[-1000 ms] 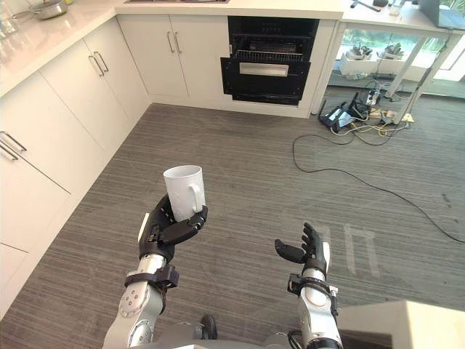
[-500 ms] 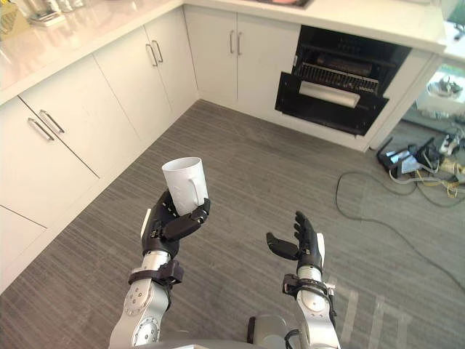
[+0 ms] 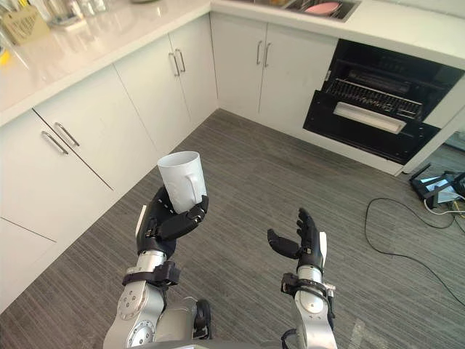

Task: Walk over to the sink, pick up the cup, carry it to the dishwasher, place the cup inside the dishwasher, then close the dishwasher door

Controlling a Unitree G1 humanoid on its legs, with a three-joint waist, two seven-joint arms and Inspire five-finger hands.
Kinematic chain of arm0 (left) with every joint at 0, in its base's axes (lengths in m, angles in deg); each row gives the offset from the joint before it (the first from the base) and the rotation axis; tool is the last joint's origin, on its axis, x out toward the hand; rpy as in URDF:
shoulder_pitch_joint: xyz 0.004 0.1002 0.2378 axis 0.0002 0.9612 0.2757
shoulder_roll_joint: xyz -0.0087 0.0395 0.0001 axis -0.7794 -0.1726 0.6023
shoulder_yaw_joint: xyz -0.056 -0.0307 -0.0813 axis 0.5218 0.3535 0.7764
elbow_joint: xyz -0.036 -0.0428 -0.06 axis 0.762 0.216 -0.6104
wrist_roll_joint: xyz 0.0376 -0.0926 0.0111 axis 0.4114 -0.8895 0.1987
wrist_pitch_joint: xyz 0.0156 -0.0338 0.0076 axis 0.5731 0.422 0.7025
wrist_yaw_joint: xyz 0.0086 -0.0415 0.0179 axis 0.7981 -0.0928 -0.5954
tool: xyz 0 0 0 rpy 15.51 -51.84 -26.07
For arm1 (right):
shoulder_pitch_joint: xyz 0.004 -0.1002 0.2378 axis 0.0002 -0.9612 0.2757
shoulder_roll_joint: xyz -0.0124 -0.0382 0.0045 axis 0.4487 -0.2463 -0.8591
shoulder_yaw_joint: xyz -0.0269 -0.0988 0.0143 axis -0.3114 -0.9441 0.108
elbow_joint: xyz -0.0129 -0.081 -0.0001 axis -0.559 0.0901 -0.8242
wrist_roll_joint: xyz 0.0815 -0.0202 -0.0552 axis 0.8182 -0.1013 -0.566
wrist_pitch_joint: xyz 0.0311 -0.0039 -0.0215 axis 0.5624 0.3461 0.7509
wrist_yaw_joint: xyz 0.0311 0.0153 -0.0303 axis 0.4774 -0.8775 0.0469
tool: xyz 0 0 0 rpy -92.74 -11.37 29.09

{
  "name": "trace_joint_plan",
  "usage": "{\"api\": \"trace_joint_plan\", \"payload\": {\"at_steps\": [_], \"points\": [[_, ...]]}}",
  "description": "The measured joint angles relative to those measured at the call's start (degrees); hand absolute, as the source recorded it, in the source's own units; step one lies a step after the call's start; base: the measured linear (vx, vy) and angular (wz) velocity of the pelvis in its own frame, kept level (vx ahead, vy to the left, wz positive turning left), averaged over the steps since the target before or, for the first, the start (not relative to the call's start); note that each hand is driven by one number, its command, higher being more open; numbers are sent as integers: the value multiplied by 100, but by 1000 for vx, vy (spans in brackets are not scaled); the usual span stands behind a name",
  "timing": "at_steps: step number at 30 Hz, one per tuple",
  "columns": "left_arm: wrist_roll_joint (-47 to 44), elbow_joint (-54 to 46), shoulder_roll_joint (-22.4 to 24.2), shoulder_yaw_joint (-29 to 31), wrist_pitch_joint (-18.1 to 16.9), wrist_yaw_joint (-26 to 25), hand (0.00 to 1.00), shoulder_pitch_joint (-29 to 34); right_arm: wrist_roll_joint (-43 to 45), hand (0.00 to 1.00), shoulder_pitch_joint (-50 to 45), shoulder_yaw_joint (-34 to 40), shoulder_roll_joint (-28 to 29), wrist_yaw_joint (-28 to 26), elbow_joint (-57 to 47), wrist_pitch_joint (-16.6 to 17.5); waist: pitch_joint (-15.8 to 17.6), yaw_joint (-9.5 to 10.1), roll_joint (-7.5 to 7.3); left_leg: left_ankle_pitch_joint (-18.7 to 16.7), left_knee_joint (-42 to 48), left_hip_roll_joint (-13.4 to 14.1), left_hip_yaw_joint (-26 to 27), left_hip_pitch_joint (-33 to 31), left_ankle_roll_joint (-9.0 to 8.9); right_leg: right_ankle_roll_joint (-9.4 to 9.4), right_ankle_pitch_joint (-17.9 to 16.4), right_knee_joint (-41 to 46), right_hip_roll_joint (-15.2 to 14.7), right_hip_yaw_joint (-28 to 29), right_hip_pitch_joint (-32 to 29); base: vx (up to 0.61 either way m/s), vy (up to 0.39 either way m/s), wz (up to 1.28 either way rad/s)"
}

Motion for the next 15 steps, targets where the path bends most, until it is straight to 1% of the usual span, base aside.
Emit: {"api": "trace_joint_plan", "payload": {"at_steps": [1, 2, 3, 4, 5, 6, 7, 8, 9, 10, 11, 12, 13, 14, 15], "points": [[74, 9, -96, -49, 23, 0, 30, -45, -99, 90, 32, 2, 22, -39, 11, -4, -2, -61, -25, -101, -102, -143, 6, 205, 91, -43, 278, 948, -118, 178, -383, 335, 197, 12], [110, 12, -129, -64, 32, 0, 30, -58, -122, 90, 49, -5, 27, -63, 25, -5, 0, -73, -26, -142, -188, -184, -3, 348, 108, -80, 369, 1492, -138, 271, -597, 417, 168, 11], [155, 17, -144, -70, 43, -4, 30, -45, -146, 90, 52, -56, 27, -91, 51, -6, 2, -82, -25, -189, -422, -225, -5, 729, 118, -204, 292, 2255, -74, 351, -921, 413, 94, 0], [156, 15, -144, -72, 42, -11, 30, -38, -180, 90, 49, -109, 42, -117, 94, -6, -2, -107, -23, -199, -729, -224, -16, 1147, 111, -345, 204, 2654, 58, 316, -1204, 399, 63, -3], [156, 9, -143, -76, 34, -12, 30, -45, -189, 90, 49, -133, 47, -130, 100, -4, -9, -128, -17, -198, -888, -209, -26, 1318, 107, -388, 178, 2727, 145, 267, -1369, 356, 25, -3], [156, 7, -144, -105, 6, -13, 30, -84, -217, 90, 53, -172, 48, -157, 108, 4, -22, -166, -8, -202, -1130, -157, -43, 1580, 37, -440, 134, 2647, 307, 136, -1732, 387, -23, -3], [155, 8, -144, -135, 0, -11, 30, -157, -244, 90, 63, -176, 60, -178, 141, 9, -27, -182, -14, -236, -1300, -88, -62, 1773, -57, -440, 133, 2354, 420, -50, -2106, 316, -29, -2], [154, 12, -144, -142, -1, -11, 30, -190, -245, 90, 73, -174, 66, -181, 179, 9, -28, -198, -15, -258, -1355, -57, -75, 1841, -98, -440, 134, 2141, 460, -163, -2278, 406, -94, 3], [154, 41, -145, -140, -6, -11, 30, -259, -245, 90, 111, -163, 65, -181, 315, 10, -27, -256, -12, -313, -1455, 7, -104, 1980, -202, -439, 183, 1518, 544, -362, -2532, 293, -95, 10], [153, 81, -152, -126, -25, -13, 30, -292, -244, 90, 156, -161, 61, -181, 475, 12, -31, -310, -17, -355, -1516, 31, -143, 2074, -278, -436, 319, 955, 612, -459, -2643, 463, -158, 26], [154, 226, -185, -144, -77, -13, 30, -383, -245, 90, 183, -161, 31, -170, 699, 9, -82, -365, -116, -439, -1569, 8, -233, 2193, -425, -457, 745, 184, 695, -437, -2712, 451, -174, 47], [155, 409, -185, -176, -84, -13, 30, -451, -246, 90, 184, -155, -25, -159, 907, -2, -90, -462, -114, -521, -1567, 4, -392, 2296, -558, -661, 1388, 121, 719, -391, -2616, 558, -188, 57], [154, 628, -73, -231, -27, -9, 30, -512, -246, 90, 191, -126, -135, -153, 1108, -70, -96, -462, 134, -582, -1613, 215, -498, 2429, -656, -771, 1250, 202, 842, -629, -2461, 482, -153, 44], [154, 638, -36, -257, -16, -5, 30, -499, -246, 90, 176, -106, -156, -158, 1116, -124, -100, -446, 162, -543, -1618, 275, -486, 2467, -722, -821, 1158, 243, 863, -669, -2444, 456, -142, 29], [154, 645, 56, -277, 6, -5, 30, -495, -246, 90, 153, -73, -161, -161, 1112, -168, -74, -465, 208, -457, -1438, 394, -490, 2463, -868, -923, 1059, 285, 916, -808, -2327, 354, -139, 20]]}}
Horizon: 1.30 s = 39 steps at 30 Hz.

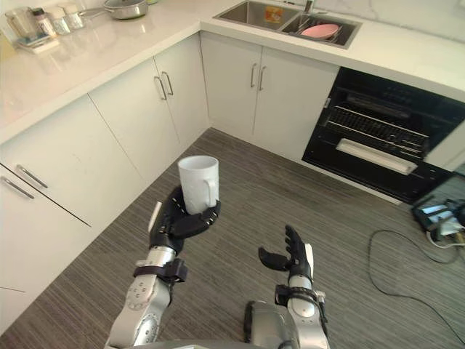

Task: Walk over to the sink, pick up the cup, carry it to the dishwasher, place the cup inside the dishwasher, then close the dishwasher door

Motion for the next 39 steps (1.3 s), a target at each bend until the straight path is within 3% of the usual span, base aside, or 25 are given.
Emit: {"api": "trace_joint_plan", "payload": {"at_steps": [1, 2, 4, 6, 7, 9, 11, 13, 14, 17, 18, 20, 21, 22, 23, 24, 28, 29, 30, 31, 33, 35, 37, 39], "points": [[0, 0, 30, 13, 15, 2, 30, -1, 0, 90, -21, 11, 0, 2, -7, -3, 13, -8, 20, 36, 153, 60, -16, -22, -55, -36, -25, -29, 35, -59, 92, 487, -225, 38], [0, -11, 117, 9, 36, 21, 30, 32, 1, 90, -233, 1, 2, 3, -170, -11, 44, 22, 37, 389, 1395, 348, -97, -305, -57, -118, -143, -238, 182, -200, 650, 309, -153, 29], [-2, -220, 150, 22, 33, 26, 30, 166, 3, 90, -401, -111, 22, 10, -533, 2, 73, 112, 42, 916, 2981, 658, -149, -845, 6, -142, -291, -621, 302, -145, 1262, 320, -128, 1], [-7, -464, 170, 36, 31, 75, 30, 245, 12, 90, -421, -104, 16, 29, -768, 65, 75, 206, 46, 682, 3645, 849, -103, -1450, 85, -100, -425, -914, 362, -116, 1639, 291, -53, -12], [-6, -564, 190, 54, 30, 154, 30, 292, 35, 90, -410, -104, 17, 71, -856, 64, 71, 310, 44, 465, 3503, 884, 7, -1731, 227, -135, -535, -998, 347, -58, 1804, 232, 2, -10], [-6, -663, 225, 86, 16, 166, 30, 408, 122, 90, -406, -96, 18, 100, -958, 66, 66, 395, 45, 280, 2800, 816, 121, -2014, 339, -45, -647, -1088, 291, -8, 1983, 241, 87, -10], [-5, -661, 239, 156, 16, 179, 30, 500, 140, 90, -367, -92, 0, 104, -982, 65, 60, 442, 36, 274, 1730, 566, 89, -2184, 318, 91, -785, -1116, 169, 61, 2111, 244, 147, -11], [-5, -640, 238, 248, 18, 170, 30, 591, 142, 90, -307, -62, -16, 114, -982, 65, 48, 467, 22, 599, 609, 195, -88, -2275, 207, 280, -927, -1117, -12, 208, 2188, 347, 251, -38], [-4, -610, 215, 309, 20, 141, 30, 677, 151, 90, -255, -1, -23, 120, -983, 62, -6, 531, -7, 1368, 313, -94, -142, -2104, 303, 487, -1033, -1129, -184, 470, 2246, 411, 290, -55], [-3, -614, 139, 399, 26, 91, 30, 650, 190, 90, -163, -23, 91, 130, -1198, 48, -48, 476, -110, 916, 811, -203, 155, -2121, 520, 713, -964, -1274, -410, 859, 2376, 447, 316, -41], [-2, -616, 68, 392, 26, 62, 30, 646, 189, 90, -164, -65, 157, 130, -1407, 48, -75, 482, -211, 770, 895, -265, 309, -2042, 588, 777, -923, -1161, -512, 1017, 2378, 507, 342, -57], [-1, -616, -45, 338, 27, -1, 30, 611, 187, 90, -160, -107, 273, 127, -1813, 70, -44, 444, -300, 526, 699, -368, 497, -1590, 587, 886, -808, -125, -624, 1225, 2057, 428, 242, -44], [1, -617, -153, 271, 27, -17, 30, 571, 186, 90, -135, -109, 351, 131, -1938, 176, -42, 402, -338, 408, 471, -401, 528, -1287, 606, 840, -478, 946, -667, 1267, 1621, 339, 110, -18], [2, -615, -230, 226, 27, -27, 30, 563, 186, 90, -101, -113, 407, 127, -1943, 210, -51, 329, -386, 374, 287, -410, 558, -1024, 608, 763, -428, 1593, -712, 1307, 1346, 390, 80, -19], [4, -616, -260, 192, 27, -34, 30, 563, 190, 90, -89, -135, 435, 110, -1990, 223, -67, 298, -399, 338, 38, -384, 594, -687, 576, 577, -565, 2086, -661, 1265, 1030, 315, 27, -18], [4, -621, -254, 171, 23, -38, 30, 557, 191, 90, -89, -135, 435, 88, -2028, 237, -77, 282, -391, 322, -74, -354, 615, -554, 552, 515, -618, 2190, -631, 1198, 867, 307, -12, -20], [4, -595, -257, 151, -23, -38, 30, 454, 380, 90, 32, -137, 435, -28, -2117, 363, -90, 140, -376, 76, -394, -71, 798, 29, 236, 434, -727, 1433, -522, 421, -89, 341, -109, -27], [4, -484, -268, 161, -33, -37, 30, 363, 443, 90, 72, -129, 434, -30, -2115, 386, -98, 81, -388, 9, -472, -22, 837, 179, 100, 374, -635, 791, -479, 67, -251, 403, -173, -11], [4, -337, -299, 177, -46, -37, 30, 259, 527, 90, 84, -132, 428, -32, -2117, 399, -143, 22, -484, -49, -489, -73, 820, 300, -24, 149, 85, 149, -444, -136, -247, 455, -151, -7], [9, 59, -204, 172, -18, -42, 30, 80, 652, 90, 88, -115, 314, -41, -2066, 403, -160, -42, -194, -97, -553, 155, 727, 424, -145, 32, 108, 125, -250, -270, -73, 374, -89, -12], [22, 266, -62, 188, 8, -46, 30, -26, 733, 90, 127, -97, 212, -51, -2116, 406, -166, -54, 26, 102, -681, 271, 645, 548, -200, -128, 0, 76, -51, -261, -19, 499, -124, -32], [31, 305, 85, 184, 83, -44, 30, -35, 892, 90, 42, -86, 190, -39, -2143, 394, -158, -164, 41, 472, -223, 370, 522, 551, -203, -208, -69, -73, 14, -388, 335, 442, -156, -13], [115, 212, 248, 162, 64, -15, 30, 89, 1032, 90, -256, -160, 220, -44, -2632, 389, -104, -118, 76, 1082, 1604, 707, 400, 163, -89, -218, -92, -697, 223, -337, 1249, 458, -142, -22], [116, -99, 251, 168, 32, 44, 30, 269, 1092, 90, -319, -300, 229, -57, -3256, 471, -91, 4, 127, 815, 3172, 962, 414, -587, -22, -180, -122, -1181, 377, -84, 1784, 316, 8, -57]]}}
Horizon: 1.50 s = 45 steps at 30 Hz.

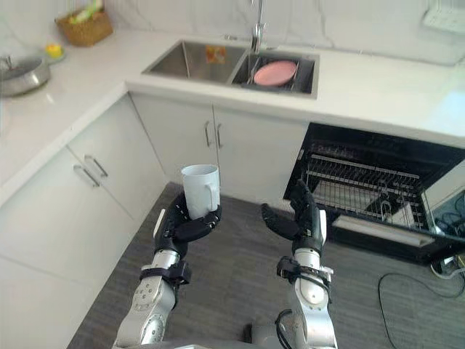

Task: Walk over to the sink, pick up the cup, carry it to the dishwasher, place the cup inside the dishwasher, then close the dishwasher door

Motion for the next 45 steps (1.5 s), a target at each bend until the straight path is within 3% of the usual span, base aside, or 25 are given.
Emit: {"api": "trace_joint_plan", "payload": {"at_steps": [3, 6, 8, 9, 10, 11, 13, 15, 18, 20, 23, 24, 25, 27, 29, 32, 33, 34, 36, 38, 41, 42, 43, 44, 45], "points": [[-1, -142, -1, 38, -74, 7, 30, 206, 7, 90, 33, -45, 8, -78, -331, 195, 0, 198, -8, -520, -164, -44, 53, -760, 353, 55, -51, -286, -43, 335, 397, 212, 95, -56], [-2, -92, -7, 84, -64, 11, 30, 399, 10, 90, 54, -19, -18, -92, -136, 216, 6, 260, -33, -562, -1768, -465, -280, -1127, 342, 359, -320, -258, -354, 592, 595, 217, 225, -36], [-2, -86, -8, 112, -60, 13, 30, 466, 11, 90, 61, -20, -66, -91, 181, 211, 8, 272, -35, -211, -2861, -838, -745, -1257, 290, 669, -517, -199, -627, 756, 674, 313, 418, -29], [-2, -80, -11, 129, -59, -1, 30, 488, 13, 90, 74, -27, -81, -91, 367, 194, 8, 314, -60, 315, -3030, -1015, -815, -1171, 218, 808, -618, -139, -776, 893, 687, 228, 318, -39], [-2, -80, -18, 120, -59, -7, 30, 490, 12, 90, 89, -34, -85, -92, 478, 172, 3, 337, -71, 583, -3062, -1132, -814, -1122, 331, 886, -660, -128, -850, 971, 694, 309, 402, -41], [-2, -91, -62, 191, -61, -48, 30, 436, 11, 90, 155, -49, -39, -95, 685, 71, -17, 304, -141, 320, -2683, -1256, -638, -1245, 412, 965, -654, -186, -1079, 1063, 704, 248, 317, -31], [0, -92, -75, 228, -57, -57, 30, 367, 9, 90, 158, -112, -15, -118, 691, -10, 31, 322, -215, -46, -2240, -1308, -515, -1370, 516, 1047, -648, -149, -1205, 1174, 701, 330, 427, -30], [1, -91, -215, 227, -46, -66, 30, 349, -18, 90, 178, -214, 116, -191, 688, -34, 126, 321, -401, -380, -2247, -1459, -178, -1030, 673, 1089, -594, 1167, -1453, 1435, 172, 309, 338, -52], [8, -72, -396, 236, -34, -83, 30, 350, -89, 90, 279, -332, 185, -259, 750, -35, 120, 274, -424, -506, -2612, -1459, 189, -446, 752, 1010, -540, 2681, -1577, 1297, -636, 259, 185, -64], [10, -73, -396, 238, -55, -124, 30, 348, -123, 90, 417, -364, 199, -309, 814, -35, 124, 258, -411, -510, -2946, -1393, 417, -50, 746, 877, -618, 2904, -1550, 830, -1004, 195, 54, -71], [11, -11, -406, 296, -69, -147, 30, 305, -124, 90, 760, -373, 187, -362, 1058, -24, 130, 134, -386, -551, -3230, -1217, 754, 264, 672, 736, -652, 2223, -1341, 1, -1470, 167, -51, -64], [11, 104, -423, 336, -72, -146, 30, 231, -123, 90, 898, -362, 161, -361, 1239, -23, 129, 79, -390, -596, -3230, -1150, 844, 317, 592, 579, -498, 1640, -1229, -276, -1553, 178, -112, -45], [11, 245, -449, 384, -71, -148, 30, 159, -122, 90, 941, -349, 161, -358, 1366, -24, 70, 31, -514, -654, -3198, -1201, 857, 372, 486, 411, 226, 934, -1082, -351, -1530, 235, -136, -30], [22, 613, -323, 365, -61, -148, 30, -13, -121, 90, 897, -236, -8, -339, 1485, -30, 141, 0, -213, -711, -3190, -1049, 543, 455, 393, 393, 343, 719, -808, -337, -1321, 212, -101, -32], [56, 634, -230, 351, -61, -148, 30, -11, -121, 90, 794, -120, -99, -329, 1487, -43, 151, 8, -79, -727, -3161, -901, 400, 495, 363, 318, 296, 609, -578, -286, -1267, 182, -90, -43], [116, 618, -103, 347, -61, -125, 30, 20, -118, 90, 559, -14, -71, -222, 1229, -53, 244, 18, 36, -612, -1687, -326, 256, 342, 395, 171, 119, 388, -108, -183, -698, 226, -137, -39], [116, 602, -71, 351, -61, -125, 30, 41, -117, 90, 496, -39, -70, -215, 1072, -54, 259, 37, 62, -458, -1253, -209, 213, 249, 417, 140, 76, 369, -33, -118, -583, 225, -97, -60], [116, 548, -46, 356, -62, -125, 30, 99, -115, 90, 385, -88, -38, -215, 748, -53, 262, 93, 60, -74, -529, -70, 107, -1, 465, 70, 10, 270, 48, 35, -390, 237, -60, -63], [116, 465, -11, 308, -63, -106, 30, 115, -108, 90, 335, -78, -8, -184, 308, -21, 224, 116, 28, -364, -315, -183, -159, -401, 425, -18, -40, 106, 61, 203, -277, 246, -34, -51], [115, 305, 8, 204, -66, -22, 30, 111, -83, 90, 384, -24, -11, -174, 163, 103, 229, 164, 12, -716, -905, -529, -562, -761, 416, -9, -30, -100, 43, 387, -122, 197, 4, -40], [116, 302, 9, 192, -65, -38, 30, 108, 9, 90, 389, -49, -3, -184, 296, 100, 220, 217, 8, -761, -1880, -925, -1079, -829, 362, 122, 45, -296, 19, 651, 110, 229, 93, -53], [115, 298, 9, 190, -67, -61, 30, 94, 17, 90, 406, -28, -9, -184, 481, 101, 184, 267, 27, -601, -2720, -1180, -1524, -757, 281, 170, 67, -372, 10, 809, 179, 188, 129, -60], [116, 298, 10, 165, -69, -65, 30, 87, 21, 90, 409, -25, -12, -184, 567, 99, 165, 272, 56, -340, -3106, -1217, -1617, -697, 323, 216, 67, -395, 38, 854, 203, 291, 203, -70], [119, 295, 9, 160, -72, -67, 30, 81, 103, 90, 378, -31, -9, -190, 645, 76, 132, 301, 107, 326, -3358, -1204, -1628, -607, 304, 314, 42, -420, 90, 939, 248, 240, 177, -53], [123, 311, -48, 171, -68, -73, 30, 75, 203, 90, 296, -44, 92, -209, 727, 20, 111, 291, -50, 319, -3451, -1243, -1501, -459, 252, 392, 27, -467, 5, 1022, 320, 258, 205, -43]]}}
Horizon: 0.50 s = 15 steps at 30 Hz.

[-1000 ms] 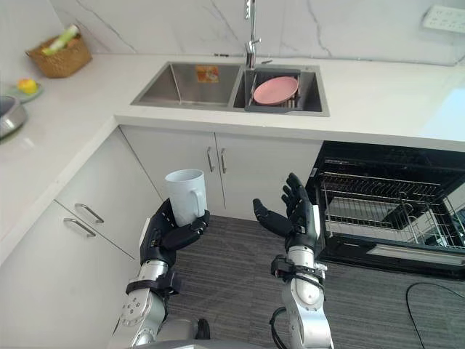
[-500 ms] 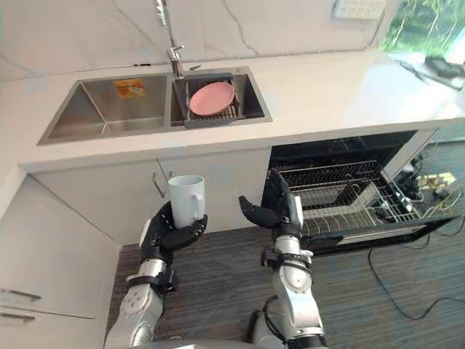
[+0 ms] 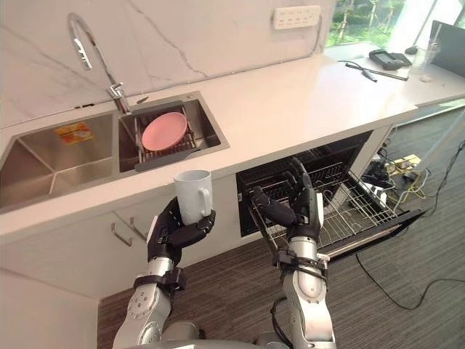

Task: Walk over to the sink, pick up the cup, carry it to the dishwasher, place the cup inside the dishwasher, then close the dishwasher door

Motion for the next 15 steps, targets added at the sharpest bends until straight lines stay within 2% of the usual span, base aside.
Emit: {"api": "trace_joint_plan", "payload": {"at_steps": [1, 4, 7, 15], "points": [[6, -1, -23, -24, 0, 1, 30, -10, 37, 90, -98, 17, 66, -18, -4, 0, -62, -42, -113, 8, -98, -78, 53, 45, 12, 48, -4, -32, -88, 25, 1, 189, 160, -23], [121, -3, -90, -64, 0, 1, 30, -38, 157, 90, -121, -7, 116, -147, -8, -1, -135, -50, -232, 23, -343, -200, 278, 248, 39, 175, -2, -185, -249, 161, 78, 135, 127, -28], [221, -2, -123, -62, -2, -4, 30, -102, 245, 90, -121, -30, 119, -322, -7, -1, -169, -42, -259, 104, -748, -290, 429, 559, 159, 248, 36, -400, -329, 322, 205, 72, 85, -21], [290, 278, -218, -25, -1, -98, 30, -311, 263, 90, -144, 10, -10, -493, 69, -1, -247, -159, -251, 262, -1213, -287, 786, 741, 211, 390, 242, -699, -318, 643, 159, 9, 12, -24]]}}
